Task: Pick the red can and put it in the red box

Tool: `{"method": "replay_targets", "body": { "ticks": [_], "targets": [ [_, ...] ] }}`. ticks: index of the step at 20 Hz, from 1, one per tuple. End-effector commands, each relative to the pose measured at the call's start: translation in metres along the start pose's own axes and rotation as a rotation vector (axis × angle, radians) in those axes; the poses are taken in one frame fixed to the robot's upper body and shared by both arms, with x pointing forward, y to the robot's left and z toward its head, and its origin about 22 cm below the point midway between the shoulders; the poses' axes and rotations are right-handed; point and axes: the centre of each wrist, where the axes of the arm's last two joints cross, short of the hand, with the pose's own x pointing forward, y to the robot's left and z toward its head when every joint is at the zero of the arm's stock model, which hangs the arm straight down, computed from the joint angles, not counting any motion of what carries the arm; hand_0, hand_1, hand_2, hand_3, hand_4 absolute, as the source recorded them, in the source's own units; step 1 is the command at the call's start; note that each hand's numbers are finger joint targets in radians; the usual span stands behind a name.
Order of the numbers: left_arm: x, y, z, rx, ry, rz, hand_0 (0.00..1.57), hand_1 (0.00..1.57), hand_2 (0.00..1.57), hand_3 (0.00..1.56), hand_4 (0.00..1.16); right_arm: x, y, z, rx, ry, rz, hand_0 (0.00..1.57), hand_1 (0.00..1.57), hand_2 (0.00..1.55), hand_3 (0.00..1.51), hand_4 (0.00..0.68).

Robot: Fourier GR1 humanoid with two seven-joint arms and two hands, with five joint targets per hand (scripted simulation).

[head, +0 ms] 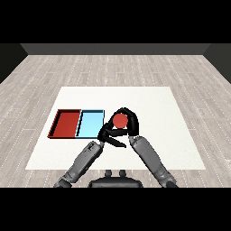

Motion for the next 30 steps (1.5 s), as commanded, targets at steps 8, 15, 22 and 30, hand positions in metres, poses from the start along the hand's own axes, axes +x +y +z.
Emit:
{"method": "replay_targets", "body": {
  "ticks": [8, 15, 22, 30],
  "targets": [
    [0.008, 0.000, -0.016, 0.171, -0.077, 0.018, 0.00, 0.00, 0.00, 0.00, 0.53, -0.005, 0.020, 0.009, 0.026, 0.005, -0.052, 1.57, 1.57, 1.48, 1.40, 0.642],
    [-0.005, -0.019, -0.002, 0.266, 0.011, -0.023, 1.57, 1.57, 1.57, 1.51, 1.12, 0.001, 0.039, 0.011, 0.016, -0.004, -0.078, 1.57, 1.57, 1.47, 1.40, 0.622],
    [-0.008, -0.002, -0.008, 0.276, 0.017, -0.032, 1.57, 1.57, 1.57, 1.50, 1.13, 0.011, 0.029, 0.003, 0.018, -0.004, -0.060, 1.57, 1.57, 1.47, 1.40, 0.631],
    [-0.001, -0.011, -0.007, 0.296, -0.019, -0.046, 1.57, 1.57, 1.57, 1.50, 1.13, -0.003, 0.008, 0.023, 0.074, 0.088, 0.042, 0.00, 0.00, 0.00, 0.00, 0.000]
  ]
}}
